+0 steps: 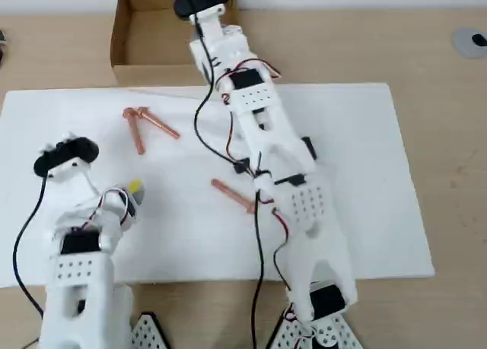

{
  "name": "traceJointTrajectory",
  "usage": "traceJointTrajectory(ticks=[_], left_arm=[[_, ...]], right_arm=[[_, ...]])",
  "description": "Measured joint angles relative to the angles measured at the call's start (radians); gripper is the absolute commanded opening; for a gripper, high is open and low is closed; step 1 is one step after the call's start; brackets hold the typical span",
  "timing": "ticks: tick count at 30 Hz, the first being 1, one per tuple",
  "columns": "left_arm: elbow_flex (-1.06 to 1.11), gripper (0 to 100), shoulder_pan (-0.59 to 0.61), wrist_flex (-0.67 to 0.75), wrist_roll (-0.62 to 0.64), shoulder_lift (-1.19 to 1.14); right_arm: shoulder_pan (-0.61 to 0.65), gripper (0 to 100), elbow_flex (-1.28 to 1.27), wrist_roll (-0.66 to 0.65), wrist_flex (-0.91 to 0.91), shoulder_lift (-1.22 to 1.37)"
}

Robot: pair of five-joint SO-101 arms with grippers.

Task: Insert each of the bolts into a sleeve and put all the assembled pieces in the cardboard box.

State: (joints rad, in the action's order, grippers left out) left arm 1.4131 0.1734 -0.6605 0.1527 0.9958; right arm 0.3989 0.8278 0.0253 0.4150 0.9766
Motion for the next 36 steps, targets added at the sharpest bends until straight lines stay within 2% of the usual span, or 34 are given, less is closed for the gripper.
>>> traceJointTrajectory(ticks=[10, 12, 17, 20, 28, 32, 36], left_arm=[[-0.023, 20, 0.000, 0.000, 0.000, -0.064], [-0.025, 20, 0.000, 0.000, 0.000, -0.064], [-0.028, 20, 0.000, 0.000, -0.037, -0.064], [-0.028, 20, 0.000, 0.000, -0.038, -0.064], [-0.028, 20, 0.000, 0.000, -0.038, -0.064], [-0.028, 20, 0.000, 0.000, -0.038, -0.064], [-0.028, 20, 0.000, 0.000, -0.038, -0.064]], right_arm=[[-0.018, 1.7, 0.425, -0.025, 0.074, 0.365], [-0.018, 5.5, 0.465, -0.044, 0.075, 0.397], [-0.017, 24.2, 0.505, -0.089, 0.110, 0.414], [-0.017, 31.3, 0.506, -0.089, 0.135, 0.414], [-0.017, 33.5, 0.516, -0.089, 0.153, 0.414], [-0.017, 33.4, 0.609, -0.091, 0.290, 0.416], [-0.015, 33.4, 0.752, -0.052, 0.566, 0.381]])
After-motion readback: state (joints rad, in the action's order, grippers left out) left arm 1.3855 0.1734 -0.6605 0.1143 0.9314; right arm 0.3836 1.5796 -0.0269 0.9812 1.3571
